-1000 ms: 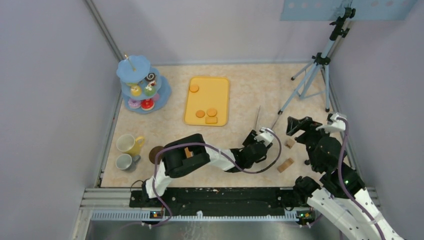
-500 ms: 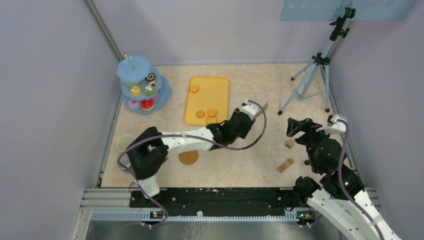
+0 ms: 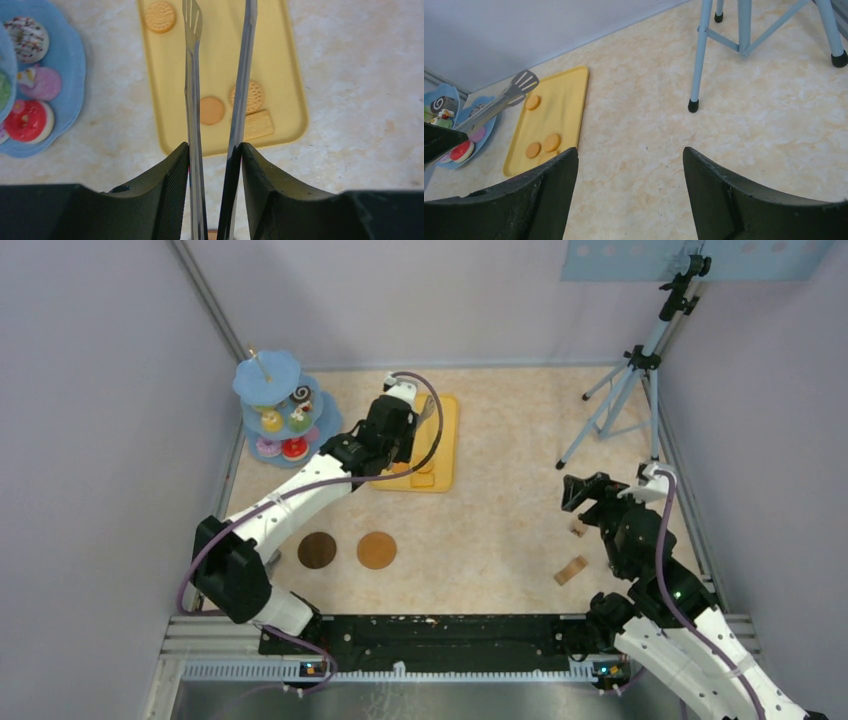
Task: Serve the afternoon tea
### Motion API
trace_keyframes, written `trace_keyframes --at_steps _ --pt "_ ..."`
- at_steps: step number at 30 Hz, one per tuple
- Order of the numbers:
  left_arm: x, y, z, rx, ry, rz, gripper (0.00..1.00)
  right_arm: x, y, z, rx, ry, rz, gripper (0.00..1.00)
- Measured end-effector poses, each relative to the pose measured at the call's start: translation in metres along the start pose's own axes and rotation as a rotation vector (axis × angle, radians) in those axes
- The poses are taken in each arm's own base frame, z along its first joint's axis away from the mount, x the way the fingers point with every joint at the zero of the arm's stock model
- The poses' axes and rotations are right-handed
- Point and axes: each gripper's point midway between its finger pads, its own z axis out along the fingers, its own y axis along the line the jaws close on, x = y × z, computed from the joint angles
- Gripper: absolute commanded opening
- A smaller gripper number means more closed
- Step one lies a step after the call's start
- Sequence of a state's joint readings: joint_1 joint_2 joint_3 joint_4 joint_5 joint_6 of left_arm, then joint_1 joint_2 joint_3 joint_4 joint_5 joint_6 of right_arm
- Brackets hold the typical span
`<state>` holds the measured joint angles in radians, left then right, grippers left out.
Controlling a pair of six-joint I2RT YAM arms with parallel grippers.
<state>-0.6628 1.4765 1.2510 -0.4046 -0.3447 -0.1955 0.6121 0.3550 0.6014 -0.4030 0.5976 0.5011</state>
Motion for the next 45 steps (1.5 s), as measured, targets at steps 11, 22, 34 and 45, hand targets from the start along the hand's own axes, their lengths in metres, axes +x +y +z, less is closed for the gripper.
trace_keyframes --at_steps 11,22,34,45 --pt "0.021 0.06 0.022 -0.189 0.147 -0.012 0.44 0.004 0.005 0.003 -0.016 0.015 -0.004 0.75" --pt "0.051 0.065 0.055 -0.258 0.241 0.031 0.42 0.004 0.005 0.003 -0.018 0.018 -0.005 0.75" --pt "0.047 0.07 0.075 -0.307 0.237 0.064 0.41 0.009 0.006 0.006 -0.014 0.032 -0.015 0.75" --pt "0.045 0.063 0.088 -0.317 0.265 0.135 0.41 0.01 0.007 0.006 -0.02 0.036 -0.016 0.75"
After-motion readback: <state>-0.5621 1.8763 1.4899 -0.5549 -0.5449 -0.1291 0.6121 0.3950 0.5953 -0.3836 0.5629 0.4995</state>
